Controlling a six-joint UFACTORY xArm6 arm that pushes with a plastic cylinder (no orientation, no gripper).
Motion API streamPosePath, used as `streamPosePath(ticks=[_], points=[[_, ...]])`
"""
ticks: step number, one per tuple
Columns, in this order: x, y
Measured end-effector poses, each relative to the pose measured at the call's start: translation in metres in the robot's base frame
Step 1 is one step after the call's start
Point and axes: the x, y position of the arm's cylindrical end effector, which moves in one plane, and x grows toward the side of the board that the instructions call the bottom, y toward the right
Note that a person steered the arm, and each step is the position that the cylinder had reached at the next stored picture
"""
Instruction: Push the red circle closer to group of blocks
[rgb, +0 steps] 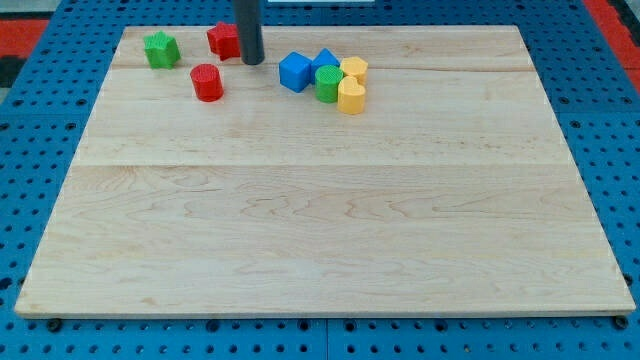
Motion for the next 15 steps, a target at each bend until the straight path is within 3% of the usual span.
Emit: streamPosePath(ticks=[8,12,15], points=[[0.108,-0.093],[0.202,-0.057],[0.164,-0.044]])
